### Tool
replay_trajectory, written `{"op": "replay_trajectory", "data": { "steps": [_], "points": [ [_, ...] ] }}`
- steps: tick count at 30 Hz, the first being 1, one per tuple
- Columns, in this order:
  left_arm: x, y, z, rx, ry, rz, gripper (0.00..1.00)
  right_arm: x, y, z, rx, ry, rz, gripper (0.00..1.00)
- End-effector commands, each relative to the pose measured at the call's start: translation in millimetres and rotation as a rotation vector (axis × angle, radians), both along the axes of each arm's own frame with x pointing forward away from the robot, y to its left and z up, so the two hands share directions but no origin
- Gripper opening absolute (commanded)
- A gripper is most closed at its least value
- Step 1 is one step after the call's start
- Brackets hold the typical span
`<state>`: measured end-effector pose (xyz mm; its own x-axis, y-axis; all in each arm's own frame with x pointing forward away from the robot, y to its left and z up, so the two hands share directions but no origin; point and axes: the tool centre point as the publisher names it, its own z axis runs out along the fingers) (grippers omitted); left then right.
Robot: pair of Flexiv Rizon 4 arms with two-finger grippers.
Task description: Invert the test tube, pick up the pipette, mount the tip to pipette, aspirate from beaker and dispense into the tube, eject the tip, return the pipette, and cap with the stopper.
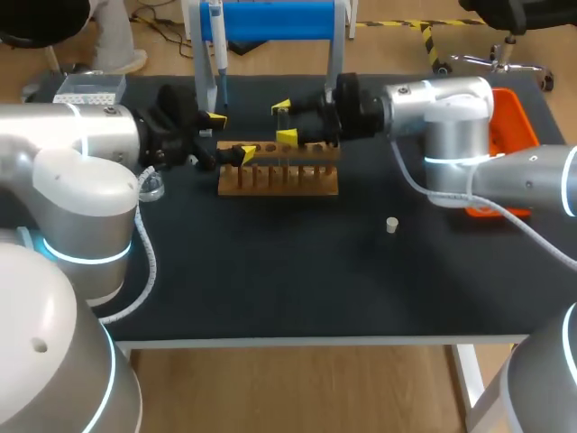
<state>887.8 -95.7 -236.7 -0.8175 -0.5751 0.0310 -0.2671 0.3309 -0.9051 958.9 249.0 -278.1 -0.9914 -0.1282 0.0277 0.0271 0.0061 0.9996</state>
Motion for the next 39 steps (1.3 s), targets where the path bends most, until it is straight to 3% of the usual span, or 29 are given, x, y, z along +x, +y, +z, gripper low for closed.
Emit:
{"op": "replay_trajectory", "data": {
  "steps": [1, 4, 6, 7, 9, 10, 39],
  "points": [
    [0.8, 0, 0.0, 0.001, 0.002, -0.001, 1.00, 0.5, 1, -2, -0.001, 0.000, -0.001, 0.48],
    [0.8, 0, 0.0, 0.001, 0.002, -0.001, 1.00, 0.6, 1, -2, -0.002, 0.000, -0.001, 0.45],
    [0.8, 0, 0.0, 0.001, 0.002, -0.001, 1.00, 0.6, 1, -2, -0.004, 0.001, -0.002, 0.37],
    [0.8, 0, 0.0, 0.001, 0.002, -0.001, 1.00, 0.6, 1, -2, -0.004, 0.001, -0.002, 0.29],
    [0.8, 0, 0.0, 0.001, 0.002, -0.001, 1.00, 0.5, 2, -2, -0.006, 0.000, -0.004, 0.02],
    [0.8, 0, 0.0, 0.001, 0.002, -0.001, 1.00, 0.5, 2, -1, -0.006, 0.001, -0.004, 0.00],
    [0.8, 0, 0.0, 0.001, 0.002, -0.001, 1.00, -2.2, -3, 21, 0.013, 0.016, -0.012, 0.00]
  ]
}}
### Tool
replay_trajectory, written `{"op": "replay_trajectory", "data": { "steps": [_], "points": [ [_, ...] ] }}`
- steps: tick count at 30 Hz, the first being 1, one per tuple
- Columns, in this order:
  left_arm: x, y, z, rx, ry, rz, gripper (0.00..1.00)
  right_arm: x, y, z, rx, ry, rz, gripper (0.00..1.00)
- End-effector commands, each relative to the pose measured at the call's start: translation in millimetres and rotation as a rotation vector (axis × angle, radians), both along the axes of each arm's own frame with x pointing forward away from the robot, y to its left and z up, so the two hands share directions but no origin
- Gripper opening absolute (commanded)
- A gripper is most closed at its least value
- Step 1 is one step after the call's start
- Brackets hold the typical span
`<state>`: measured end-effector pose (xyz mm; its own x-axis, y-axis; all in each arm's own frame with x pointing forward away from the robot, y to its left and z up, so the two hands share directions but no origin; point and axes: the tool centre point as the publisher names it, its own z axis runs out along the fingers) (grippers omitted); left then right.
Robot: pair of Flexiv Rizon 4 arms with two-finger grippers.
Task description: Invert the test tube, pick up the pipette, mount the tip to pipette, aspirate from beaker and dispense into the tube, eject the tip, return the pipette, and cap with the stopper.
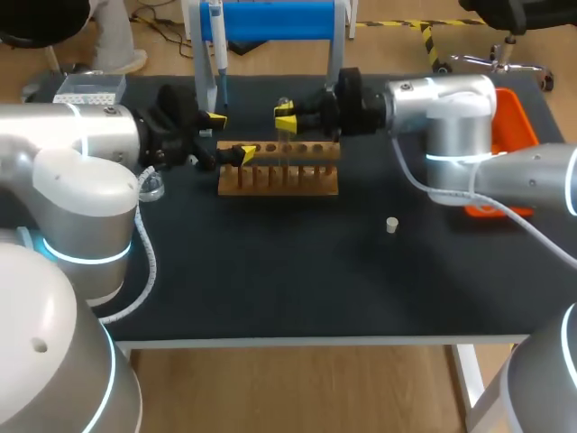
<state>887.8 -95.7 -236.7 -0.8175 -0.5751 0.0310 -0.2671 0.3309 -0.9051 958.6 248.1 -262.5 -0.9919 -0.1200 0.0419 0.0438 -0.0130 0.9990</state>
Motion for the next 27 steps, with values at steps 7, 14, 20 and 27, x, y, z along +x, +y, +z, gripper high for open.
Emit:
{"op": "replay_trajectory", "data": {
  "steps": [7, 14, 20, 27],
  "points": [
    [0.8, 0, 0.0, 0.001, 0.002, -0.001, 1.00, -3.1, -1, 13, -0.027, -0.006, -0.010, 0.00],
    [0.8, 0, 0.0, 0.001, 0.002, -0.001, 1.00, -3.5, 0, 22, -0.029, -0.003, -0.022, 0.00],
    [0.8, 0, 0.0, 0.001, 0.002, -0.001, 1.00, -5.7, 0, 29, -0.024, -0.003, -0.026, 0.00],
    [0.8, 0, 0.0, 0.001, 0.002, -0.001, 1.00, -7.7, 0, 38, -0.027, -0.014, -0.027, 0.00]
  ]
}}
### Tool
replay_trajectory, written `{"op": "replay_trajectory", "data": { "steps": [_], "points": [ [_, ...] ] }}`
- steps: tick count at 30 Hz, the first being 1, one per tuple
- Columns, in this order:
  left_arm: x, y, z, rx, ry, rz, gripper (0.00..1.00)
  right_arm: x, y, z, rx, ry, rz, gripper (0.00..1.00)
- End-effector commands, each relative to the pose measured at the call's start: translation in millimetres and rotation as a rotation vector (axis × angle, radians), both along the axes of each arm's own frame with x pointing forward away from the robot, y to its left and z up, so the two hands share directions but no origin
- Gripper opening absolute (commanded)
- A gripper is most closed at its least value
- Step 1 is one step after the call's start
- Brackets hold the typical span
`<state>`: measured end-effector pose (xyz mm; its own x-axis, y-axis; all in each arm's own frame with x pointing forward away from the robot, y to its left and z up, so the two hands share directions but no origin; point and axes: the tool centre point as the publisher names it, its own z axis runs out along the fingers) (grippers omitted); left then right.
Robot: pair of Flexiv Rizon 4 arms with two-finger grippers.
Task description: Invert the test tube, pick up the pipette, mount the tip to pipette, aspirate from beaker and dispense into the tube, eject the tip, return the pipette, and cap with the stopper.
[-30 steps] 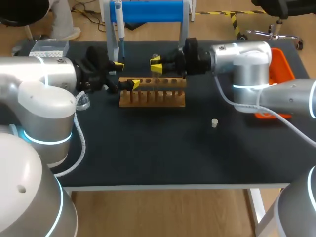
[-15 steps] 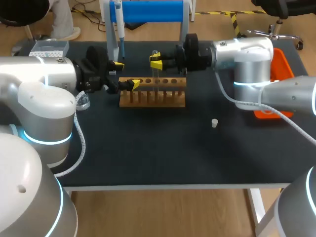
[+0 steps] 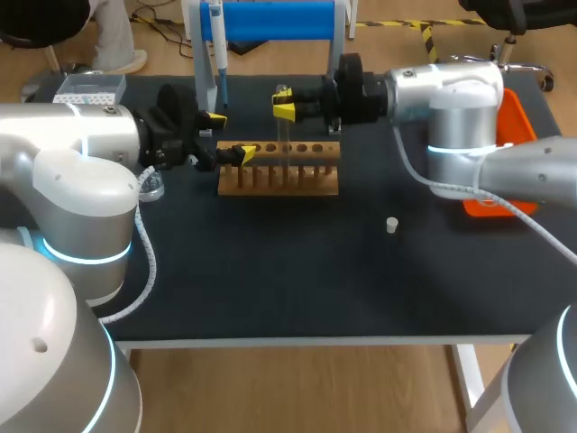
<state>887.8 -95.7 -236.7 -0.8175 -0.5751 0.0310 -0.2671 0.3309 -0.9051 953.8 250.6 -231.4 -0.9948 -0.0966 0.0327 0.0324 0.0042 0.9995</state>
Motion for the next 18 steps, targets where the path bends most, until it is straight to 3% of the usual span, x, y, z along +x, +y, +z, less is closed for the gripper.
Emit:
{"op": "replay_trajectory", "data": {
  "steps": [1, 13, 18],
  "points": [
    [0.8, 0, 0.0, 0.001, 0.002, -0.001, 1.00, -3.4, -3, 8, -0.008, -0.004, -0.004, 0.00],
    [0.8, 0, 0.0, 0.001, 0.002, -0.001, 1.00, -6.8, -6, 25, 0.000, -0.027, -0.018, 0.00],
    [0.8, 0, 0.0, 0.001, 0.002, -0.001, 1.00, -13.2, -11, 36, -0.014, 0.001, -0.033, 0.00]
  ]
}}
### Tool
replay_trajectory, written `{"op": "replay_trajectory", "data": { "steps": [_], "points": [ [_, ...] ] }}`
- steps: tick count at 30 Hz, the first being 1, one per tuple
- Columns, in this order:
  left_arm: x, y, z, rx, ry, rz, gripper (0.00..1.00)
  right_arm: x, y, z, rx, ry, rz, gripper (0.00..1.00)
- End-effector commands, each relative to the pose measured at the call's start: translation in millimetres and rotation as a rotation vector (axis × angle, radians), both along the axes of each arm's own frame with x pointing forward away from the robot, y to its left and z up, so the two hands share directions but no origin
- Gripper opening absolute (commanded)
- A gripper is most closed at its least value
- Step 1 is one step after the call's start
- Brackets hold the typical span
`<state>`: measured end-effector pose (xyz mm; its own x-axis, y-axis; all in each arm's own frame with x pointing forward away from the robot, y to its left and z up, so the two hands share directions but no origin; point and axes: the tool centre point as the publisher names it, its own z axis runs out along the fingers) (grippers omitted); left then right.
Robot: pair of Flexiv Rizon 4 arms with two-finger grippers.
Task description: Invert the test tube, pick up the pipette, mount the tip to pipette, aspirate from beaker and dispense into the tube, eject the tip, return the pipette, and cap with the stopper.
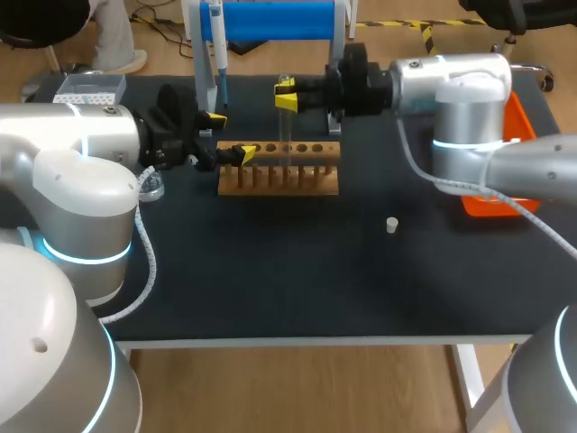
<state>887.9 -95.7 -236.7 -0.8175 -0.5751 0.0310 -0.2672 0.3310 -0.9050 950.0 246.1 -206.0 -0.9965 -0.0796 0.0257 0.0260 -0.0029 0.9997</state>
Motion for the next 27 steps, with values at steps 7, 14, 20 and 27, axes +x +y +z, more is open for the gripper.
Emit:
{"op": "replay_trajectory", "data": {
  "steps": [7, 14, 20, 27],
  "points": [
    [0.8, 0, 0.0, 0.001, 0.002, -0.001, 1.00, -23.3, -19, 27, -0.045, 0.041, -0.060, 0.00],
    [0.8, 0, 0.0, 0.001, 0.002, -0.001, 1.00, -32.2, -29, 34, -0.029, 0.067, -0.081, 0.00],
    [0.8, 0, 0.0, 0.001, 0.002, -0.001, 1.00, -32.2, -29, 34, -0.029, 0.067, -0.081, 0.00],
    [0.8, 0, 0.0, 0.001, 0.002, -0.001, 1.00, -32.2, -29, 34, -0.029, 0.067, -0.081, 0.00]
  ]
}}
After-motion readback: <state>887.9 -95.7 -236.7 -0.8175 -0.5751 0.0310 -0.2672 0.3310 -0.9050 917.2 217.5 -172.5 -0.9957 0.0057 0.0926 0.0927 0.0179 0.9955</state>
